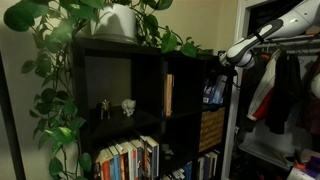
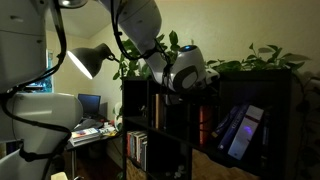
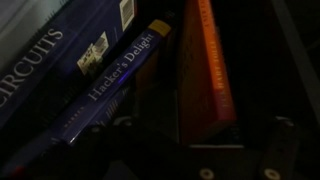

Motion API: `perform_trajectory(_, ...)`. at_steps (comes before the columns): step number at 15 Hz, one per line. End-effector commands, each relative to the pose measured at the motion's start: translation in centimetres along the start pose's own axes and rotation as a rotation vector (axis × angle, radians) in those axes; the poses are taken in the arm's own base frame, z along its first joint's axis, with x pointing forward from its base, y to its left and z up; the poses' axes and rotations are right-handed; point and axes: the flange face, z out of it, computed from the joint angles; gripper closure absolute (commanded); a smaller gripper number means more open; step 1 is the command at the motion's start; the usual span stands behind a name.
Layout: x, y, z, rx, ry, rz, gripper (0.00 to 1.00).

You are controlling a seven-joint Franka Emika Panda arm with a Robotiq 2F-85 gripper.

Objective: Move the orange book to the top left shelf

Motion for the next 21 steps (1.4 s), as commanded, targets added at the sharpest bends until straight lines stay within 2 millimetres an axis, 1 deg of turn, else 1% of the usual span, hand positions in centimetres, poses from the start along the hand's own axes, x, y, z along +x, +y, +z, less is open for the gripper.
perform_trajectory(1, -0.6, -0.9, -0.8, 0.007, -0.092, 0.014, 0.0)
perform_trajectory(7, -0.9, -2.0, -2.5, 0.05, -0.193, -0.001, 0.0)
perform_trajectory(15, -3.3, -2.7, -4.2, 0.051, -0.366, 0.013, 0.0)
perform_trajectory(16, -3.5, -3.0, -4.4, 0.046, -0.375, 0.016, 0.0)
perform_trajectory(17, -2.8, -2.7, -4.1, 0.047, -0.346, 0.005, 0.0)
perform_trajectory(21, -3.3, -3.2, -4.1, 0.037, -0.365, 0.006, 0.0)
